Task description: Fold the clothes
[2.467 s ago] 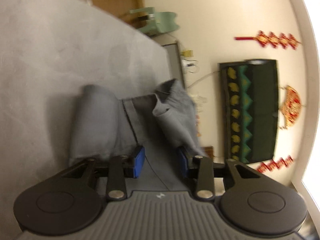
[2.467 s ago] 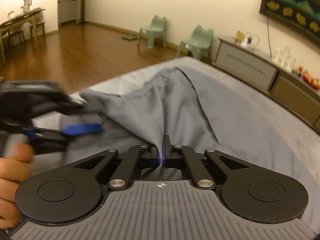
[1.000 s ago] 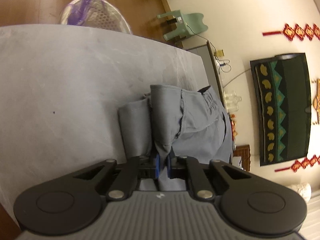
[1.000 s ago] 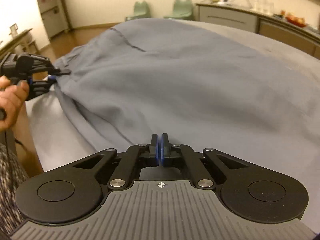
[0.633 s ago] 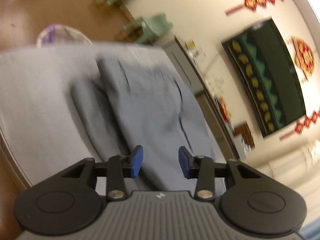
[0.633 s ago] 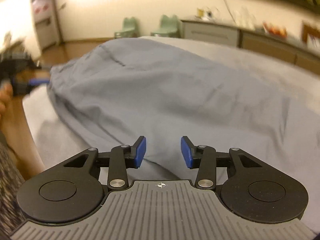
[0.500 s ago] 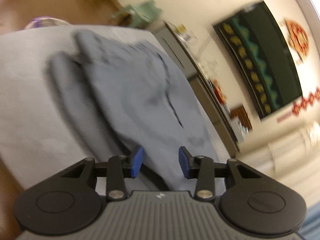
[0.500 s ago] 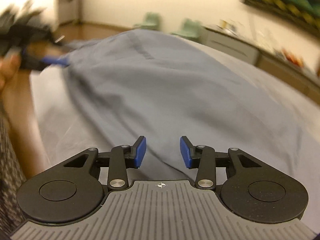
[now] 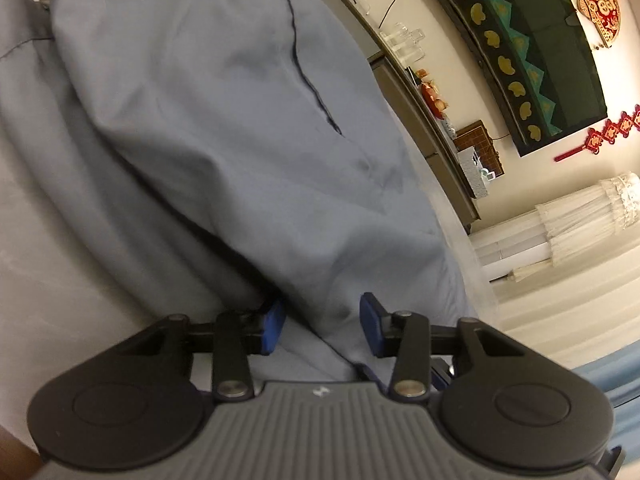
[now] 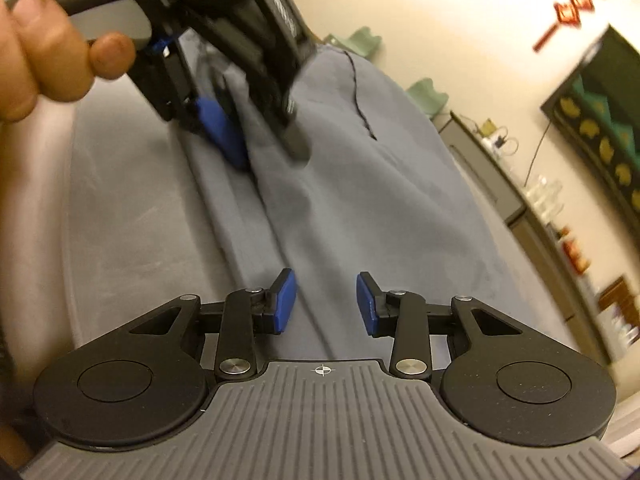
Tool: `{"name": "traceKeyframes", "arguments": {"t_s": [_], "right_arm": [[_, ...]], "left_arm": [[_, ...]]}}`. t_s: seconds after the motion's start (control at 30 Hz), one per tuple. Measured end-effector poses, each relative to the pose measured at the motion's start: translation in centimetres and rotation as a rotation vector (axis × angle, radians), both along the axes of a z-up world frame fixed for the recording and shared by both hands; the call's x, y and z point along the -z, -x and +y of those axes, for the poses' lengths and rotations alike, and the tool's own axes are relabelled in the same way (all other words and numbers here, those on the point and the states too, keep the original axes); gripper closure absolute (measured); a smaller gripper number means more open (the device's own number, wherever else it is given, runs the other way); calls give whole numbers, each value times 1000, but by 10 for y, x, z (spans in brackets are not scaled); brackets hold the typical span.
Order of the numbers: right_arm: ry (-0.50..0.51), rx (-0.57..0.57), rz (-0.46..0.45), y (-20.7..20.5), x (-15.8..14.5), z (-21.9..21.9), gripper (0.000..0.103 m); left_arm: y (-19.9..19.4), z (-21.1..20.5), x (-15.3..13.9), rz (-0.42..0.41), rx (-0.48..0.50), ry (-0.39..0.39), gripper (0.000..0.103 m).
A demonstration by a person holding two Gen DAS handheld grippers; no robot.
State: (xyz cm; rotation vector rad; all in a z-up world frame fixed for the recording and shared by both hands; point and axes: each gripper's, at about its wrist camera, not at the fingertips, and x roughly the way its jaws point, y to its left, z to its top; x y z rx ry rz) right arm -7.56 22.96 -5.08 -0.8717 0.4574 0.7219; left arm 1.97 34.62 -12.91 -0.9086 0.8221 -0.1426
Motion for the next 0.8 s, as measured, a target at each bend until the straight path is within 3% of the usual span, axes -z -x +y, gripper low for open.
{"name": "traceKeyframes", "arguments": {"t_s": [0.1,0.13,0.23,0.4,0.47,0.5,0.63,0.73,0.8], "right_arm": [[72,-19,-18,-6,0,17,84],[96,-26,-15,-8,0,21,99],[80,-22,-18,-10,-5,20,102],[-38,-17,42,9,-25,0,103],[-64,-20,83,14,-27,-6,103],[-59,-19,97,13,-24,-6,103],[-87,-14,187,5,-15,-12,103],[-162,8,273,-3,-17,-28,101],[-243,44,359,-13,-22,-48,94]], "left_arm": [[-2,2,3,-7,0,9,60],[-2,3,4,-11,-1,16,59],[3,10,4,-32,-20,31,53],[10,16,3,-56,-39,29,50],[9,12,1,-37,-49,-32,72],[15,11,-3,-47,-55,-45,98],[40,5,-16,-96,-69,-64,100],[30,6,9,38,-79,-46,100],[29,11,11,41,-73,-42,100]]}}
